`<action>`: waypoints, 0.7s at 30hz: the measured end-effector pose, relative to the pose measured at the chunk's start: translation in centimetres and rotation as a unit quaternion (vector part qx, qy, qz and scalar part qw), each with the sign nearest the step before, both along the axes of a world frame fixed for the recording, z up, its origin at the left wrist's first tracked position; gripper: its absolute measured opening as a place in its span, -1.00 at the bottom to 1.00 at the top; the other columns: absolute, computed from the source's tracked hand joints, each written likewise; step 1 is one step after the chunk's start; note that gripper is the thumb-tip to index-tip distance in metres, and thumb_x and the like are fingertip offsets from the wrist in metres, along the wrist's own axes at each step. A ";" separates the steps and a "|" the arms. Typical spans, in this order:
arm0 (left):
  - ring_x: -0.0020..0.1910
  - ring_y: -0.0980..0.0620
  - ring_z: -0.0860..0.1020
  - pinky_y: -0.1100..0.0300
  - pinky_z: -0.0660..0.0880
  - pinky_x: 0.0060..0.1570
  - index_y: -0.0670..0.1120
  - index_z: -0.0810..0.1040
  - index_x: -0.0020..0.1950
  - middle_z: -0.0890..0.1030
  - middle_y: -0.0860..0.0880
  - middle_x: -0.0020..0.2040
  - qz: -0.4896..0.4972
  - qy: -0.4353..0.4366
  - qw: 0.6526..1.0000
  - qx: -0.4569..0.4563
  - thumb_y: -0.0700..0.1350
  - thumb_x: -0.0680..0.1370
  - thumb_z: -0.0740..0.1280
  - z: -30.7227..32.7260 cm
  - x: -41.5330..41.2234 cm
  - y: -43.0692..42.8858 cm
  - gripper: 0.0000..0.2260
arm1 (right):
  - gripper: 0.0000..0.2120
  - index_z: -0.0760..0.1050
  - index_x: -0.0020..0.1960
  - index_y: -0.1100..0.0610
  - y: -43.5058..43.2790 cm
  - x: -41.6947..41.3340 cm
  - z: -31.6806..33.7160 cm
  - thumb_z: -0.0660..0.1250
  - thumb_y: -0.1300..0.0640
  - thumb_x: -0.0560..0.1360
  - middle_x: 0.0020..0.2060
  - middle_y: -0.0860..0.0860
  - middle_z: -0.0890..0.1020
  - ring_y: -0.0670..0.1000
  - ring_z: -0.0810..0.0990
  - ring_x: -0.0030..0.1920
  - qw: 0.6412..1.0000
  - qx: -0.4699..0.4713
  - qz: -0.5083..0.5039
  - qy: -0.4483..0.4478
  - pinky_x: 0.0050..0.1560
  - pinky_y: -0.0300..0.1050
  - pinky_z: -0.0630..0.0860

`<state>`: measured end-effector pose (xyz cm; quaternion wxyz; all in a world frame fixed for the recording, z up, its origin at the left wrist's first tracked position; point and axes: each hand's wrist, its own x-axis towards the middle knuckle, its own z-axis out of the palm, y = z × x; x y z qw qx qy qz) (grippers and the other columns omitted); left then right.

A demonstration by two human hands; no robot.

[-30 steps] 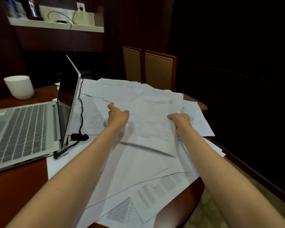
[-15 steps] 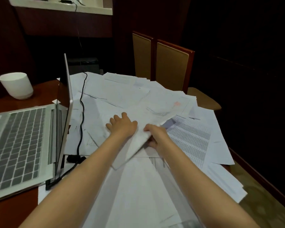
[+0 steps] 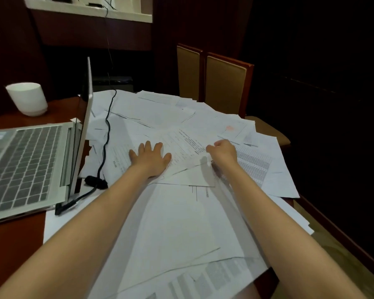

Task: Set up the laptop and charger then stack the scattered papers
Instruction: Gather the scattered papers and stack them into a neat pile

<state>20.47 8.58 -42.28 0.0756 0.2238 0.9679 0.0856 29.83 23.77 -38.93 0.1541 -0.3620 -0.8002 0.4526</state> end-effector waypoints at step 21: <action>0.41 -0.16 0.18 -0.15 0.06 0.35 -0.02 0.07 0.51 0.22 -0.17 0.43 0.056 0.023 0.998 0.026 0.10 0.62 -0.03 1.9 3.7 -2.0 -0.52 | -0.89 0.38 -0.10 0.26 1.3 0.2 3.5 0.30 0.25 0.51 -0.34 0.10 0.46 0.00 0.43 -0.40 0.964 -0.005 0.066 -0.257 -0.34 -0.26 0.44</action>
